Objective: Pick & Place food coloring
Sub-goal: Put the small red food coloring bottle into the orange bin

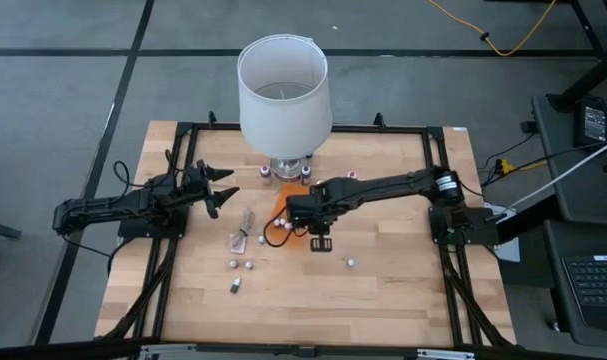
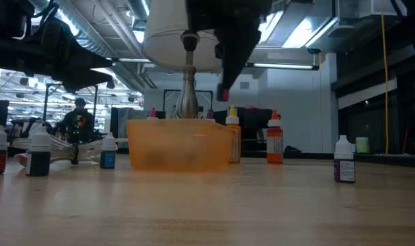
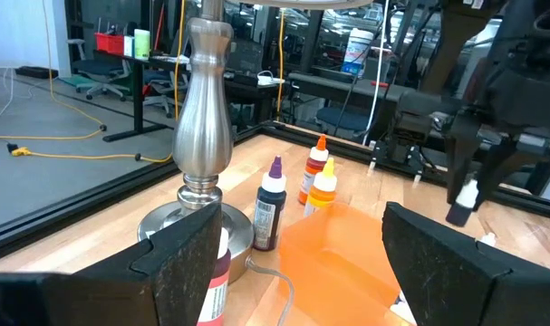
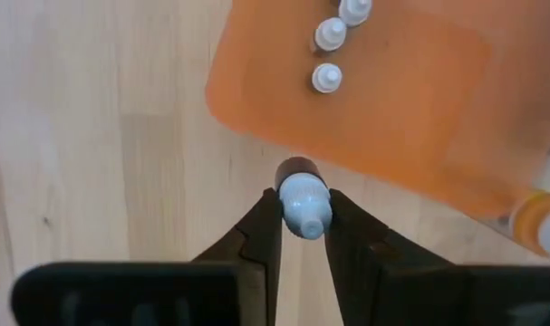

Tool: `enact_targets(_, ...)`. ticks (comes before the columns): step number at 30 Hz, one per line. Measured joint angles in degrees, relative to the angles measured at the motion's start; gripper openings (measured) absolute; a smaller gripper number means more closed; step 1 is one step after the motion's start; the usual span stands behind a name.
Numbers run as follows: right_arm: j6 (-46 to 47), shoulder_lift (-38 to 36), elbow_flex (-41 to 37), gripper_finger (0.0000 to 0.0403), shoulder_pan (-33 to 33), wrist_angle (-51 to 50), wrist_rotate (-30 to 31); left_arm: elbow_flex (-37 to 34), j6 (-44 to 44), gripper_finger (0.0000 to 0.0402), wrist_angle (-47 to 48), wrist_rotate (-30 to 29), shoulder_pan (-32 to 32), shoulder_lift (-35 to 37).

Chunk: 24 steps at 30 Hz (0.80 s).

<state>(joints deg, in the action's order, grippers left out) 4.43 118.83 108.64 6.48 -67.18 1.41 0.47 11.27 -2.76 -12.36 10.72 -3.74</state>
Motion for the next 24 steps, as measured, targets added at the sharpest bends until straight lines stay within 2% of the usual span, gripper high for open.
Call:
enact_targets(10,-0.2,8.0,8.0,0.0074,-0.5,-0.9,0.0,0.0,0.0,0.0294,0.0,0.0,0.0,0.0)
enact_targets(24,-0.7,13.8,8.3,0.008,-2.5,-0.6,0.0,0.0,0.0,0.0294,0.0,0.0,0.0,0.0)
